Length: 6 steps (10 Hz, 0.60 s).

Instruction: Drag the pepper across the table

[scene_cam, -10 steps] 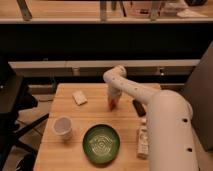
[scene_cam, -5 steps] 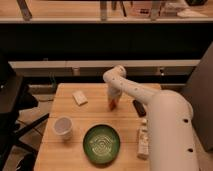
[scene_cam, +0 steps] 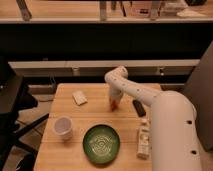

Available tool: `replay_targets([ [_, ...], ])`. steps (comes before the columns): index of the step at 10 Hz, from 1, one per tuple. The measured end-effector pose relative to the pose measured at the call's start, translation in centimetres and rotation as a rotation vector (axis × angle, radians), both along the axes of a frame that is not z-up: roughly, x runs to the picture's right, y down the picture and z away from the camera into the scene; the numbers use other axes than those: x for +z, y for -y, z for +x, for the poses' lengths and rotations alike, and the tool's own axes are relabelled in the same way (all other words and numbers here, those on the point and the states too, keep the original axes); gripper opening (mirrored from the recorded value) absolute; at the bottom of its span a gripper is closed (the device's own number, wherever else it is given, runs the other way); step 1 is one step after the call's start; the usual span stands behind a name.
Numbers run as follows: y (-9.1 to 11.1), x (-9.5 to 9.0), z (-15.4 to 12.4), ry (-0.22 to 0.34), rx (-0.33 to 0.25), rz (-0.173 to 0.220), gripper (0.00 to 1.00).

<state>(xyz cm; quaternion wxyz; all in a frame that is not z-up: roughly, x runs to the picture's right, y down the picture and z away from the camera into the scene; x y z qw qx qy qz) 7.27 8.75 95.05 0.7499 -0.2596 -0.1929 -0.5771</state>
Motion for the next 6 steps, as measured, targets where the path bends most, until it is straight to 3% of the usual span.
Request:
replay_targets([
  [6, -0.35, -0.24, 0.45, 0.000, 0.010, 0.001, 0.00],
])
